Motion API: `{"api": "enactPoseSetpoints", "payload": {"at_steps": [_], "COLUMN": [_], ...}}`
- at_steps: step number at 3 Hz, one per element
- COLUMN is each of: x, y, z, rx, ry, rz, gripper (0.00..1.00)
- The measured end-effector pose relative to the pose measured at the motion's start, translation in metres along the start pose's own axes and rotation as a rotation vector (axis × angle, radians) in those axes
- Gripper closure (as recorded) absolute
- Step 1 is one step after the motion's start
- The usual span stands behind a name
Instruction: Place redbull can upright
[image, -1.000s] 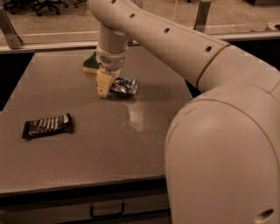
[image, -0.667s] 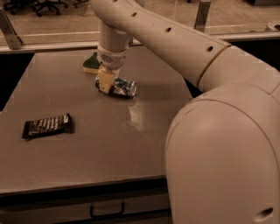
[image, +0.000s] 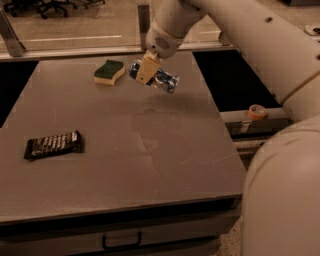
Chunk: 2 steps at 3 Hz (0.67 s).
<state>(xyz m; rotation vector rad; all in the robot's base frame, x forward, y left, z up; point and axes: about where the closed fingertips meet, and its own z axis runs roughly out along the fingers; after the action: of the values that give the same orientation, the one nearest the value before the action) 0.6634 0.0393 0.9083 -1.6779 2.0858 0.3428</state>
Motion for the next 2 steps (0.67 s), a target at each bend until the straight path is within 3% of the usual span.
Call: {"api": "enactPoseSetpoints", "payload": {"at_steps": [2], "x": [0.058], "y": [0.009], "z": [-0.069], "rx": [-0.038], "ry": [-0.379], "rz": [0.013], "gripper": [1.0]}}
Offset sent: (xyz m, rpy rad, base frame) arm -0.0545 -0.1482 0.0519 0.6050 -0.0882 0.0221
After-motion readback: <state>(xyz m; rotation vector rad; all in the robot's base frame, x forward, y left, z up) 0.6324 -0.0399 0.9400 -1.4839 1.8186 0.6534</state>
